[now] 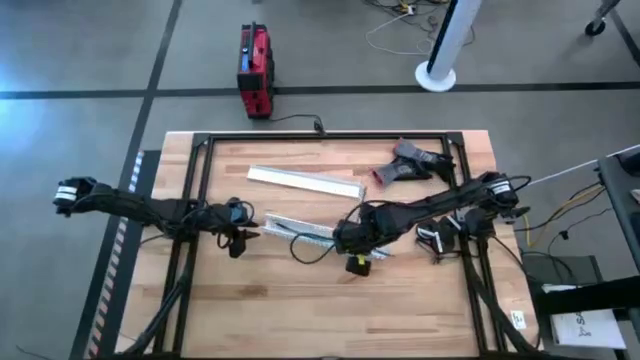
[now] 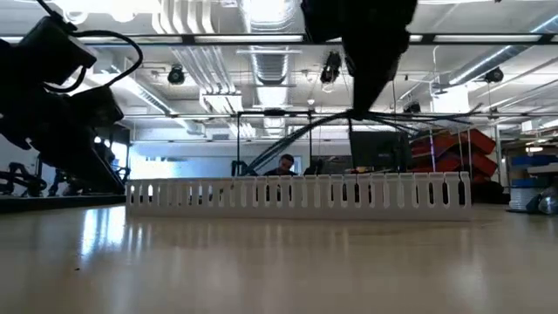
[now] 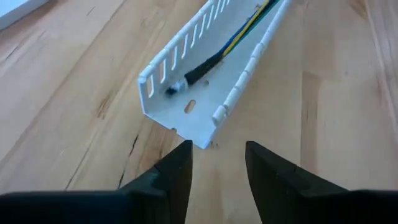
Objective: Ziptie cables
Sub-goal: Put the cable wires with a zip tie into the white cable duct
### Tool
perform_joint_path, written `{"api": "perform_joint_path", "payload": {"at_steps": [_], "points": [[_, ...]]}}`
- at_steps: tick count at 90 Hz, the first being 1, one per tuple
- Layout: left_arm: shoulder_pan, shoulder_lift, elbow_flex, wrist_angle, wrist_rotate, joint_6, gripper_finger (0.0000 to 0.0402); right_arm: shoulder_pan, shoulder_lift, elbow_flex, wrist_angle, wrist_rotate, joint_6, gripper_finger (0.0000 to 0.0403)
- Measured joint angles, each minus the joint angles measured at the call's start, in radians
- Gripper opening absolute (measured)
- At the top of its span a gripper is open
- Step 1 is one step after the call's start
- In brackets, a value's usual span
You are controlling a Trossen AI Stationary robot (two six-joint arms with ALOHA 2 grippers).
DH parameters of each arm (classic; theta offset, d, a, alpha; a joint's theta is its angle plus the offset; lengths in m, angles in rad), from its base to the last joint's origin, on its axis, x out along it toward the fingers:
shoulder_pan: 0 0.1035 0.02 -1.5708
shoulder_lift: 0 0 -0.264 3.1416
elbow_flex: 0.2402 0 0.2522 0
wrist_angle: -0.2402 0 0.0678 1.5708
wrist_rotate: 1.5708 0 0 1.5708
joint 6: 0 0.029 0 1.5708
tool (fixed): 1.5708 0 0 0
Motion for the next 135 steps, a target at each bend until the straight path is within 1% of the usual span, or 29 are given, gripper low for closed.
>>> {"api": "perform_joint_path", "payload": {"at_steps": [16,30,47,85,104,128,135], "points": [[0.0,0.0,0.0,0.006,0.0,0.0,0.013,0.003,-0.001,-0.007,-0.055,-0.008,0.019,0.0],[0.0,0.0,0.0,0.006,0.0,0.0,0.013,-0.003,0.009,-0.019,0.002,0.004,-0.023,0.0],[0.0,0.002,0.0,0.006,0.0,0.0,0.013,-0.01,0.042,-0.02,0.034,0.045,-0.045,0.0],[0.0,0.006,0.0,0.029,0.0,0.0,0.013,-0.032,0.053,-0.014,0.067,0.053,-0.105,0.0],[0.0,0.006,0.0,0.031,0.0,0.0,0.013,-0.032,0.057,-0.023,0.097,0.064,-0.107,0.0],[0.0,0.006,0.0,0.034,0.0,0.0,0.013,-0.032,0.057,-0.05,0.065,0.064,-0.111,0.0],[0.0,0.006,0.0,0.034,0.0,0.0,0.013,-0.032,0.057,-0.05,0.049,0.064,-0.155,0.0]]}}
